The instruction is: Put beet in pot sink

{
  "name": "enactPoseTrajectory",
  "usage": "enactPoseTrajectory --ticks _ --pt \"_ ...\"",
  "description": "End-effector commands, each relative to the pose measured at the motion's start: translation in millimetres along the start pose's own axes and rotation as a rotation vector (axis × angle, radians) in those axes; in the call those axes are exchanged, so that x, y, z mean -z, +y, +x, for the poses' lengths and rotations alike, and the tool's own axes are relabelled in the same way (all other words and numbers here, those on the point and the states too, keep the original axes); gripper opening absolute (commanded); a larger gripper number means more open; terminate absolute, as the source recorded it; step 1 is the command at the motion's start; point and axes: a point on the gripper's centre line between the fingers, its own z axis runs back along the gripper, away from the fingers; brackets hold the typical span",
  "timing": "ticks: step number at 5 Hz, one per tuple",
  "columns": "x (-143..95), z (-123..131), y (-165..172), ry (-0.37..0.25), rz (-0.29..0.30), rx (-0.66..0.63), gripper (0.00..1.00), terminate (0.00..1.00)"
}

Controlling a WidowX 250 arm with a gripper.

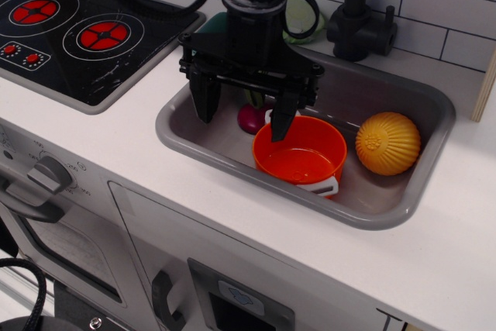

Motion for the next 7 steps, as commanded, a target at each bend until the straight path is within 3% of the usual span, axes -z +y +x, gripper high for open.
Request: enactPoseTrajectory --ticks 1,2,4,6,7 --pt "0.0 0.0 0.0 0.000 0.000 0.000 1.00 0.00" --pt "0.9 30.1 0.0 -0.040 -0.043 -0.093 1.00 0.00" --pt "-10.0 90.7 22.0 -0.227 -0.096 -0.301 1.00 0.00" --pt "13.5 122.2 32.6 -0.295 -0.082 -0.442 1.00 0.00" --pt "24.2 121.9 35.5 -0.280 -0.033 -0.460 1.00 0.00"
